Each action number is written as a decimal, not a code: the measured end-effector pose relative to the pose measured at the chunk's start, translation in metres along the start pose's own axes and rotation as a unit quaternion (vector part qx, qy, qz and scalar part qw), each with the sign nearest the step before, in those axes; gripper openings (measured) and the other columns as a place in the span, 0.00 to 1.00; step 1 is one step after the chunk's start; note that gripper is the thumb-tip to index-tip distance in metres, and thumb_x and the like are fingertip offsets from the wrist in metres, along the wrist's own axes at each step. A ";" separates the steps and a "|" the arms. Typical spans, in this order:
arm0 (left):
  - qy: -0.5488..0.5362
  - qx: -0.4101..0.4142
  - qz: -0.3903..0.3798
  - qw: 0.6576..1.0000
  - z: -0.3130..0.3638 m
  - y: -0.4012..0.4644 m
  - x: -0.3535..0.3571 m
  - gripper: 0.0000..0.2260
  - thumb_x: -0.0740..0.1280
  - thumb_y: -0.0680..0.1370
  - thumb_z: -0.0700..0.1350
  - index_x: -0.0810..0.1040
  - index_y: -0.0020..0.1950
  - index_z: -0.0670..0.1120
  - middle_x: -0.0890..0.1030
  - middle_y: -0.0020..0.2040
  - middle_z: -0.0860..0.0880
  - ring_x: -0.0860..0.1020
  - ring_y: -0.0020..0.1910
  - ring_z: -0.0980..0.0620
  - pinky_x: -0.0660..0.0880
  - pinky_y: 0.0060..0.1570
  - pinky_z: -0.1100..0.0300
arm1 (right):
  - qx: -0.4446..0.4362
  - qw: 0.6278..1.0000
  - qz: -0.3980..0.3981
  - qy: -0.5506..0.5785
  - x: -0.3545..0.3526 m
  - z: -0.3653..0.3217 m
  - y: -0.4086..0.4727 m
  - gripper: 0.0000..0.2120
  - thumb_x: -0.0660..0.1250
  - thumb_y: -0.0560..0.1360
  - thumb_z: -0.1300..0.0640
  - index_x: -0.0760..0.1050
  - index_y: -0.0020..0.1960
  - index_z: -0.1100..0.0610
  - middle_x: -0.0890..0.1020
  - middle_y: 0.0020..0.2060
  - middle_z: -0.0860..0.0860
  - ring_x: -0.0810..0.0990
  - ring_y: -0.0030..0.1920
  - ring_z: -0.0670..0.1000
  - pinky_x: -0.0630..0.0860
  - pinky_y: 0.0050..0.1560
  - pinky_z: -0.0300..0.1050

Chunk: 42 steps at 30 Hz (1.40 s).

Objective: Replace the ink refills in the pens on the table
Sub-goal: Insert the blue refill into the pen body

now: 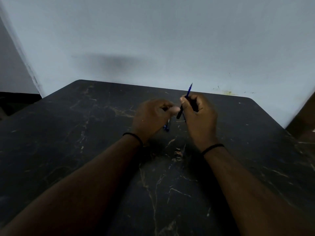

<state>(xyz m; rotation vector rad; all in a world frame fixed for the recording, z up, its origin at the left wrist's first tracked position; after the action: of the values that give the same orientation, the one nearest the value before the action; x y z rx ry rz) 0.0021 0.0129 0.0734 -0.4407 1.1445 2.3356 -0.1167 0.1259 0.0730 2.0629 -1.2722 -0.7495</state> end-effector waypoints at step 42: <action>0.250 -0.141 -0.074 0.955 -0.041 0.009 0.000 0.20 0.66 0.78 0.54 0.74 0.30 0.45 0.74 0.30 0.48 0.74 0.31 0.51 0.64 0.29 0.60 | 0.036 0.995 -0.037 -0.084 0.004 0.015 -0.008 0.12 0.63 0.74 0.37 0.76 0.45 0.46 0.80 0.35 0.42 0.79 0.37 0.41 0.76 0.38 0.39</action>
<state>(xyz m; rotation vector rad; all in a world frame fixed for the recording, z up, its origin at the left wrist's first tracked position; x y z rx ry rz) 0.0000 -0.0246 0.0552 -1.2338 0.9380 2.3242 -0.1217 0.1225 0.0561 2.1534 -1.3367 -0.9410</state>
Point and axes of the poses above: each hand's wrist, its own y-axis towards the middle knuckle, its own x-axis out of the palm, z = x × y, the point moved 8 cm from there along y, towards the middle knuckle
